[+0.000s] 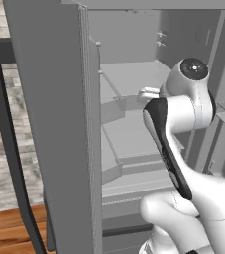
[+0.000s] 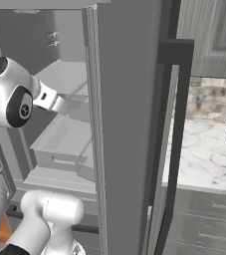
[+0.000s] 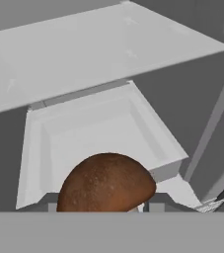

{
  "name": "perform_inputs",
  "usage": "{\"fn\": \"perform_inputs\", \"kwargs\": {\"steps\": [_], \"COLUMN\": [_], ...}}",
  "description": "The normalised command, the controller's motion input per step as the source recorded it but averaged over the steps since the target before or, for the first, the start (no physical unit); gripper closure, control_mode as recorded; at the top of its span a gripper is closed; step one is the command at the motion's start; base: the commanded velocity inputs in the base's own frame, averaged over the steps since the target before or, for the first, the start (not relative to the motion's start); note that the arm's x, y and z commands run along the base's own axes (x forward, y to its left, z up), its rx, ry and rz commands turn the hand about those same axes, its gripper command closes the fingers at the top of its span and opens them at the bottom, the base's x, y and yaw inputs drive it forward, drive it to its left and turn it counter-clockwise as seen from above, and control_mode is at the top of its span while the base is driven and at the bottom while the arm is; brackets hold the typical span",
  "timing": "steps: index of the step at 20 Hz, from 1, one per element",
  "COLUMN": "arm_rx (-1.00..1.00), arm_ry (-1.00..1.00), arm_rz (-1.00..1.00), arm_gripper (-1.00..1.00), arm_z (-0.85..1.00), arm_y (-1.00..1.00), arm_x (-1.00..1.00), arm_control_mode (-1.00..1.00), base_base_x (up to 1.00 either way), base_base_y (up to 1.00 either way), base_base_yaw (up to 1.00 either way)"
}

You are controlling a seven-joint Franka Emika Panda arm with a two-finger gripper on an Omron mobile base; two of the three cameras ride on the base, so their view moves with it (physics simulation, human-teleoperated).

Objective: Place the cold items (mushroom and squash) from the fridge in one tupperware on the dining counter. Place the warm items (kebab skewer and hot dog) in the stove area in another tupperware.

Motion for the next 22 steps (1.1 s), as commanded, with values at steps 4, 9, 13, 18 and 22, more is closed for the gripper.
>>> {"fn": "perform_inputs", "kwargs": {"steps": [4, 9, 13, 18, 22], "arm_rx": [0.00, 0.02, 0.00, 0.00, 0.01], "arm_ry": [0.02, 0.01, 0.02, 0.03, 0.03], "arm_rz": [-0.01, 0.00, 0.00, 0.00, 0.00], "arm_gripper": [1.00, 1.00, 1.00, 1.00, 1.00], "arm_z": [0.00, 0.00, -0.07, -0.07, -0.02], "arm_y": [-0.11, -0.11, -0.02, -0.01, 0.00], "arm_x": [-0.72, -0.72, -0.65, -0.50, -0.16], "arm_control_mode": [-1.00, -1.00, -1.00, -1.00, -1.00], "base_base_x": [0.00, 0.00, 0.00, 0.00, 0.00], "base_base_y": [0.00, 0.00, 0.00, 0.00, 0.00], "base_base_yaw": [0.00, 0.00, 0.00, 0.00, 0.00]}}
